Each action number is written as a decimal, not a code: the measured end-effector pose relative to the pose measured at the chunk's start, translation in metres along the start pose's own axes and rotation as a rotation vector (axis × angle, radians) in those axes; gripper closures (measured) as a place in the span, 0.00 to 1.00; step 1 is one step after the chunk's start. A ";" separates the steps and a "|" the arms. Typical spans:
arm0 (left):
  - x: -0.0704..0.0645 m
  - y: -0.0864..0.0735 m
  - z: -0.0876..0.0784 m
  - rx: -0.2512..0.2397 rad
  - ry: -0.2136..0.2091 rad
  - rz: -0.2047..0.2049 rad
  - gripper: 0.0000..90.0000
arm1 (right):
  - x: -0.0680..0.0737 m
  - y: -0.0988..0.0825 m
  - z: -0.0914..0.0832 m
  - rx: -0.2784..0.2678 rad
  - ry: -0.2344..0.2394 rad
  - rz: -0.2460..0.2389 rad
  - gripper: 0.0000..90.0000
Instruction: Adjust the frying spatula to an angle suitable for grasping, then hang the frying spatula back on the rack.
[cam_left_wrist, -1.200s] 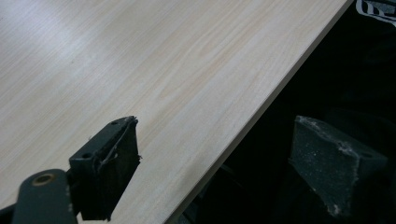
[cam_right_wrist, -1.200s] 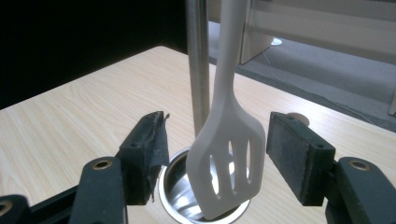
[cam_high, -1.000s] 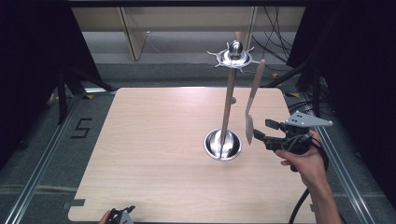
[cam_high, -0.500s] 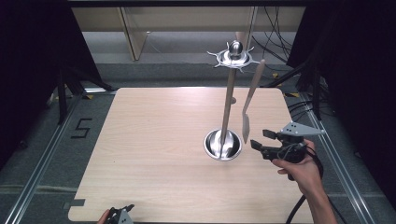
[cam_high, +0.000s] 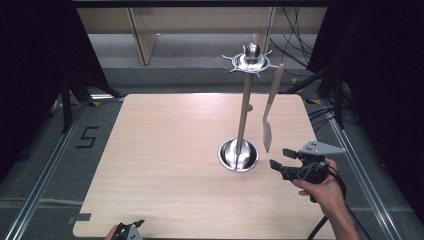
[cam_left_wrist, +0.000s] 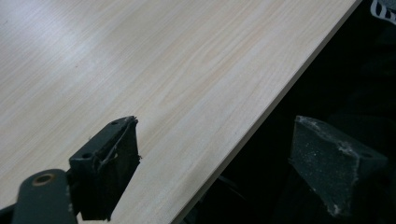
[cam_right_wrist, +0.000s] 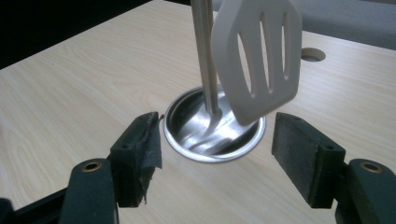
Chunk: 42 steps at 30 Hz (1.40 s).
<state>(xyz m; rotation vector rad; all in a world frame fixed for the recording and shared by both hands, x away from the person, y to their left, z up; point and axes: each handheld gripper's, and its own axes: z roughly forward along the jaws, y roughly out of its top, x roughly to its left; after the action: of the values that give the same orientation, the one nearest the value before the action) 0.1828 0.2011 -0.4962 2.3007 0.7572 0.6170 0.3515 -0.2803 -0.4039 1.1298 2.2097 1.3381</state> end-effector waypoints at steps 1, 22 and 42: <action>-0.001 -0.001 0.002 -0.014 0.014 -0.013 0.16 | 0.000 0.000 0.000 0.000 0.000 0.000 0.37; 0.001 -0.002 -0.003 -0.024 0.008 0.006 0.17 | 0.000 -0.024 0.010 0.060 -0.003 0.011 0.37; 0.000 -0.003 -0.001 -0.017 0.002 0.012 0.17 | 0.007 -0.044 0.019 0.103 0.013 0.000 0.36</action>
<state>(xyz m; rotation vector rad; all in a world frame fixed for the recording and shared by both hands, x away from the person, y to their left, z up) 0.1809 0.2031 -0.4979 2.2915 0.7367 0.6285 0.3384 -0.2742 -0.4502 1.1602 2.3114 1.2472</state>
